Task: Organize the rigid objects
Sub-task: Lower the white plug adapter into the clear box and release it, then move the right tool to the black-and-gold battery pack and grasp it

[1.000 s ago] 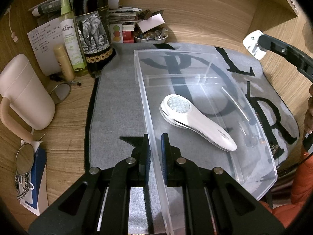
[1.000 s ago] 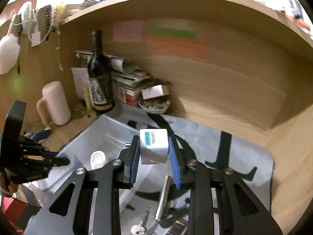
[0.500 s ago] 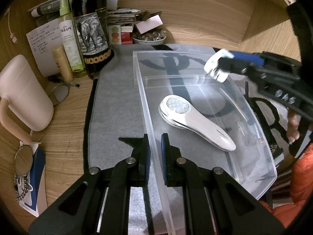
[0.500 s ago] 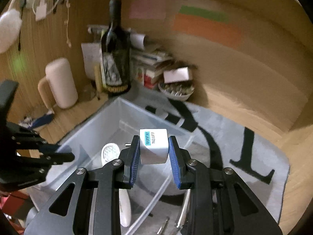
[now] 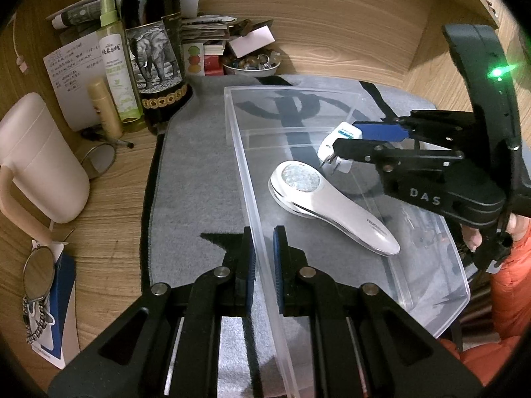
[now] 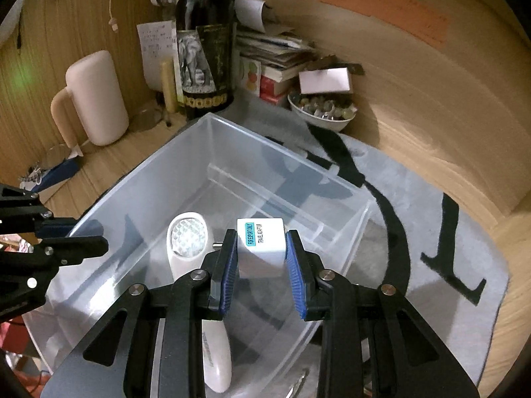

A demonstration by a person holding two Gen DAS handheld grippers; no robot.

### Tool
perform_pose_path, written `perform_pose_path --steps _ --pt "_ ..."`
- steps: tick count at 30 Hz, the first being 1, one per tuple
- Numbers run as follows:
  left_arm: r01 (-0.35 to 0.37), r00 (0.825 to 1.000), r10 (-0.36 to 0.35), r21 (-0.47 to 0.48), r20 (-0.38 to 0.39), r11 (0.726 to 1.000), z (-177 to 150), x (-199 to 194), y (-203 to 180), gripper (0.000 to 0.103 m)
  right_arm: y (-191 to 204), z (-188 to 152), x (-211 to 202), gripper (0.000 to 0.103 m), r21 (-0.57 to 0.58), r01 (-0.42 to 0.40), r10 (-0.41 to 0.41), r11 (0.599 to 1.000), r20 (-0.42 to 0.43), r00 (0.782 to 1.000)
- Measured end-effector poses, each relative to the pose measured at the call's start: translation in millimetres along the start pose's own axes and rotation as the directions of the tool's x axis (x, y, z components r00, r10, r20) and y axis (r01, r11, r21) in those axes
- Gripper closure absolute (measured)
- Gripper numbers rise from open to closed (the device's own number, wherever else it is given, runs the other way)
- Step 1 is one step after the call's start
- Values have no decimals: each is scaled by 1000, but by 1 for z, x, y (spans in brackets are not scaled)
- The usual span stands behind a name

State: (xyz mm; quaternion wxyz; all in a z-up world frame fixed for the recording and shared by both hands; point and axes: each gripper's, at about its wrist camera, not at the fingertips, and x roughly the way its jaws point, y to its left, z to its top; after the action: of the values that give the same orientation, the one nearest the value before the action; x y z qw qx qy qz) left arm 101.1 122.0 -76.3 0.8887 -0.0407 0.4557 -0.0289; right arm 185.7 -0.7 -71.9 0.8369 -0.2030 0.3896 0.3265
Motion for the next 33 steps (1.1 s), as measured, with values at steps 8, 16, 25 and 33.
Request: perform_pose_path --steps 8,16,25,33 --pt "-1 1000 1 -1 0 1000 0 0 0 93 2 1 1 70 6 9 -9 1000 -4 1000" --pt "0 1000 0 0 0 1000 0 0 0 93 -6 4 -30 59 14 27 -28 1000 74 997" --pt "-1 1000 1 -4 -1 1000 0 0 0 93 -34 0 -79 57 85 87 -100 993 173 980" --pt "-2 1000 2 -3 -3 1000 0 0 1 93 -55 -25 -94 56 146 120 -145 982 171 975"
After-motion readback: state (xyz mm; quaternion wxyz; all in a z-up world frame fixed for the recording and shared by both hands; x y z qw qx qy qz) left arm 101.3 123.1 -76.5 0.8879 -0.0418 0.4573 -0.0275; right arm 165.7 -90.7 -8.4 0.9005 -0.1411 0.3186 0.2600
